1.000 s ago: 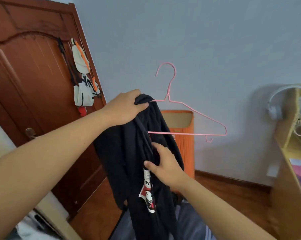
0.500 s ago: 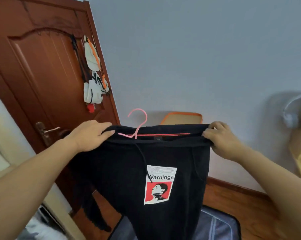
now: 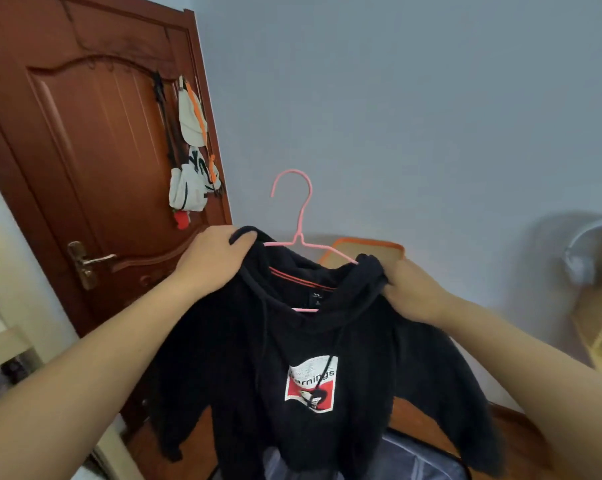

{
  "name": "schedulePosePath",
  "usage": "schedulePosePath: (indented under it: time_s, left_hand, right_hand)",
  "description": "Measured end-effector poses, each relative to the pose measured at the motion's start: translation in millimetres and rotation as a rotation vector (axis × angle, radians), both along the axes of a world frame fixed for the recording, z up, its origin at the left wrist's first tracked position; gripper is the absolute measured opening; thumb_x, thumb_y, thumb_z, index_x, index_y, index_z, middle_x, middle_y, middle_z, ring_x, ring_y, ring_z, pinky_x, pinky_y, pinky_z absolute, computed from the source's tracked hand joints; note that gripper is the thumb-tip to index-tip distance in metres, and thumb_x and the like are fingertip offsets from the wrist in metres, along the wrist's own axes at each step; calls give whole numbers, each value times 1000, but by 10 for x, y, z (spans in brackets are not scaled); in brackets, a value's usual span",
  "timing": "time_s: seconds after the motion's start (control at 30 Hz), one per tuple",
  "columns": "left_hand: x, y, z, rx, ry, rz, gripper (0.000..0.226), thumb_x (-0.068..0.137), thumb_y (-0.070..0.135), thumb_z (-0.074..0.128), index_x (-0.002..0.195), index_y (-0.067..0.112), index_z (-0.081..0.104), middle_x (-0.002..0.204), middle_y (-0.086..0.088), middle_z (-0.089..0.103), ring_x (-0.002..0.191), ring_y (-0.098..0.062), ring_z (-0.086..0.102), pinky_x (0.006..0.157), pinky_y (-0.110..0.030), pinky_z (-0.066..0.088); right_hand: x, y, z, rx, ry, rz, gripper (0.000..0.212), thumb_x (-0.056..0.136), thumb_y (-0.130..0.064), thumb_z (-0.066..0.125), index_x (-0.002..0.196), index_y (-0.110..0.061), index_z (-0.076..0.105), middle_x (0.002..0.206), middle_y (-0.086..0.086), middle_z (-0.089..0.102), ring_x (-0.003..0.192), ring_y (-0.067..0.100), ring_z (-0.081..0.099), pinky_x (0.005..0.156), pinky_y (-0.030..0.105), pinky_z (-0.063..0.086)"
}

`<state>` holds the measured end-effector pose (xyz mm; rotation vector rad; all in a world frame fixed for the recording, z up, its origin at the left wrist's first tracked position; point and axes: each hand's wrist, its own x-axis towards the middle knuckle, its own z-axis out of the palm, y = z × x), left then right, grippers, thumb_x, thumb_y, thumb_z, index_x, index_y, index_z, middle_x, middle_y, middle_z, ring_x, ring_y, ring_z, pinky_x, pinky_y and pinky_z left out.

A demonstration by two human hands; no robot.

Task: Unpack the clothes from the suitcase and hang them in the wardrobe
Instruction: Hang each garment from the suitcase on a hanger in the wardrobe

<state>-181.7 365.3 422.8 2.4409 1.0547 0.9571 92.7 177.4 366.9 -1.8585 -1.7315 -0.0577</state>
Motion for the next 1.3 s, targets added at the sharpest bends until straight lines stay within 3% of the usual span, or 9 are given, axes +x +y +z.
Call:
schedulePosePath:
  time_s: [0.07, 0.27, 0.43, 0.6, 0.73, 0.87, 0.97, 1.1, 1.3]
  left_hand:
    - [24, -103, 80, -17, 4, -40, 51, 99, 58, 46, 73, 18, 63, 73, 6, 67, 76, -19, 64, 70, -37, 46]
    - [-545, -1, -63, 169, 165, -110, 53, 103, 65, 25, 113, 27, 61, 106, 10, 66, 96, -14, 61, 87, -43, 50]
    - [-836, 303, -632, -64, 33, 37, 23, 108, 28, 47, 89, 28, 60, 56, 4, 58, 49, -12, 54, 54, -33, 44]
    - [-1104, 781, -523, -91, 205, 524, 22, 100, 30, 51, 82, 31, 65, 105, -12, 73, 96, -37, 66, 86, -43, 53]
    - [-596, 337, -143, 59, -98, 209, 28, 104, 38, 48, 105, 26, 72, 108, -1, 67, 101, -21, 62, 91, -37, 46]
    - [-84, -145, -21, 215, 359, -239, 31, 107, 48, 37, 110, 29, 62, 95, 12, 68, 88, -11, 62, 83, -39, 51]
    - [-26, 24, -193, 148, 313, -267, 23, 107, 46, 40, 99, 34, 58, 72, 3, 61, 66, -20, 57, 68, -44, 52]
    - [65, 91, -268, 244, 283, -147, 16, 107, 39, 45, 101, 35, 59, 74, 1, 60, 68, -29, 58, 62, -39, 48]
    - [-16, 166, -7, 322, 161, 82, 26, 108, 35, 42, 95, 21, 59, 76, -4, 60, 71, -31, 54, 64, -40, 44]
  right_hand:
    - [-66, 15, 118, 125, 17, 50, 32, 86, 3, 47, 99, -20, 64, 85, -20, 64, 86, -15, 57, 74, 6, 40]
    - [273, -85, 352, 169, 71, -28, 38, 85, 3, 47, 93, -28, 67, 92, -13, 73, 91, 14, 68, 85, 39, 54]
    - [441, -137, 512, 180, 98, -44, 44, 85, 8, 47, 92, -28, 72, 89, -18, 73, 90, 0, 67, 83, 31, 53]
    - [506, -112, 387, 159, 46, -126, 40, 88, -1, 49, 95, -34, 71, 88, -19, 73, 87, 11, 69, 80, 42, 56]
    - [392, 1, 250, 137, 74, -40, 39, 90, -1, 51, 86, -36, 69, 83, -18, 73, 83, 9, 68, 78, 42, 56]
    - [150, 41, 306, 92, 108, 152, 44, 96, 0, 56, 89, -41, 69, 91, -24, 73, 91, -7, 66, 83, 21, 52]
    - [39, -58, 394, 40, 200, 320, 37, 97, 4, 55, 101, -28, 74, 102, -22, 72, 99, -6, 65, 86, 9, 45]
    - [177, -46, 305, 278, 154, 162, 66, 89, 11, 55, 80, -54, 63, 90, -16, 61, 86, 1, 60, 80, 18, 43]
    - [259, -83, 155, 67, -30, 153, 67, 84, 13, 55, 123, -40, 68, 150, -6, 41, 140, 21, 30, 112, 32, 25]
